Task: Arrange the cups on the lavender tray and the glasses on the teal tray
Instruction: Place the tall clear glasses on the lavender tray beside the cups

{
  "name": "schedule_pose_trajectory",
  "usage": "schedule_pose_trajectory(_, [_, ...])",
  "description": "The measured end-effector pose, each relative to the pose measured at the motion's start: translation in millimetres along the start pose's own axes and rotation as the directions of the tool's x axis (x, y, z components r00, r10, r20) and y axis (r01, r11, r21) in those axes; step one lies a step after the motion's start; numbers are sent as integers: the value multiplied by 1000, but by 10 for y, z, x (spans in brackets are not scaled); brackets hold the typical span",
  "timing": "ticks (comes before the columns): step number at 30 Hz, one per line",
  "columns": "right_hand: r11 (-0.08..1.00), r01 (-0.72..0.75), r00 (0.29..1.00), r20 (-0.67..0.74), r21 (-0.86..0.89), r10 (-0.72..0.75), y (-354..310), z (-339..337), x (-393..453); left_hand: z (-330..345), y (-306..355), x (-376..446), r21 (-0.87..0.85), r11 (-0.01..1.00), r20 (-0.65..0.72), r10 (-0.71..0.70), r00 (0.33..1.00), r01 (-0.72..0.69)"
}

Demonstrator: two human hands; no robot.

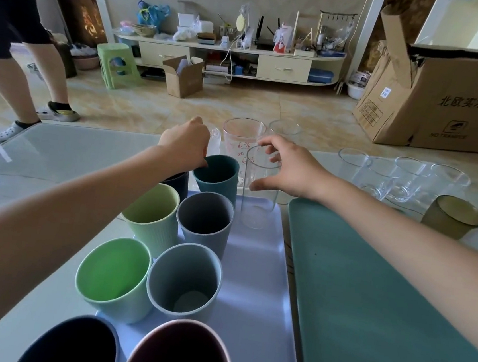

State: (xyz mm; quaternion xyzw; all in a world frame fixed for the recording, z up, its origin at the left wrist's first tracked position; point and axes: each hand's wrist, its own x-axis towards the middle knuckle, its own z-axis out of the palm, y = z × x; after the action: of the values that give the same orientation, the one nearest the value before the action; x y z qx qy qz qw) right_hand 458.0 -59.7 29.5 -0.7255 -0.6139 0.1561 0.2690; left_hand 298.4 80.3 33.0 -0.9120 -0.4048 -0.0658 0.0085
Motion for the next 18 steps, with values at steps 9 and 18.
schedule_pose_trajectory(9, [1000,-17,1000,-10,5,17,-3,16,10,-98,-21,-36,-167,978,66,-114,991,123])
schedule_pose_trajectory(18, [1000,-17,1000,-14,9,17,-10,23,-5,-145,-23,-30,-193,965,95,-161,982,177])
